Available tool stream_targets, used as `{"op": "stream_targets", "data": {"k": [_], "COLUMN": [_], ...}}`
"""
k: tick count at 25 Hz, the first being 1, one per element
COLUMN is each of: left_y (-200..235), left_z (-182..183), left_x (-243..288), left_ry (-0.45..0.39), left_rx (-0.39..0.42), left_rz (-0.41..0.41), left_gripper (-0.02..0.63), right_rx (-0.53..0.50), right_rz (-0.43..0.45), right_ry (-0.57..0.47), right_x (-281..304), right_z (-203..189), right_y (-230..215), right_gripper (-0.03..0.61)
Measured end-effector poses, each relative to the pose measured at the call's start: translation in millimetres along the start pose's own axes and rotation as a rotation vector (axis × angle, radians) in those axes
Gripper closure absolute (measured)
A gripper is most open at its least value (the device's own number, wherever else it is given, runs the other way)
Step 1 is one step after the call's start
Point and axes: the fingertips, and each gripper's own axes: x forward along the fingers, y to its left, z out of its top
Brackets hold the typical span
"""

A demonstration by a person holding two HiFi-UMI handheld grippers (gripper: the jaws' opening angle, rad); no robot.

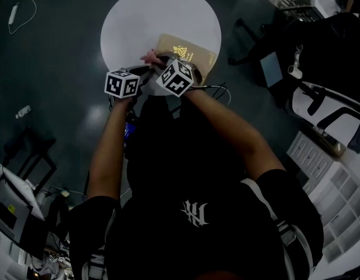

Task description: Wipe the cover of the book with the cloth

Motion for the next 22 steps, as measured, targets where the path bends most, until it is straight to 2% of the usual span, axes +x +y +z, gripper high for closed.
{"op": "stream_targets", "data": {"k": [5,11,16,22], "left_y": [4,2,-12,-21], "left_z": [0,0,-3,-2], "left_x": [-4,-4,8,20], "left_ry": [-0.006,0.003,0.026,0.046], "left_rx": [-0.006,-0.006,0.009,0.041], "left_rz": [0.000,-0.001,-0.041,-0.049], "left_gripper": [0.541,0.541,0.541,0.540], "right_rx": [-0.009,-0.006,0.034,0.082], "right_rz": [-0.002,0.002,0.010,-0.012], "right_ry": [0.011,0.015,0.018,0.037], "right_x": [-5,-32,-52,-73], "right_z": [-8,-40,-67,-100], "right_y": [-1,-3,-1,5], "right_gripper": [0.540,0.540,0.540,0.540]}}
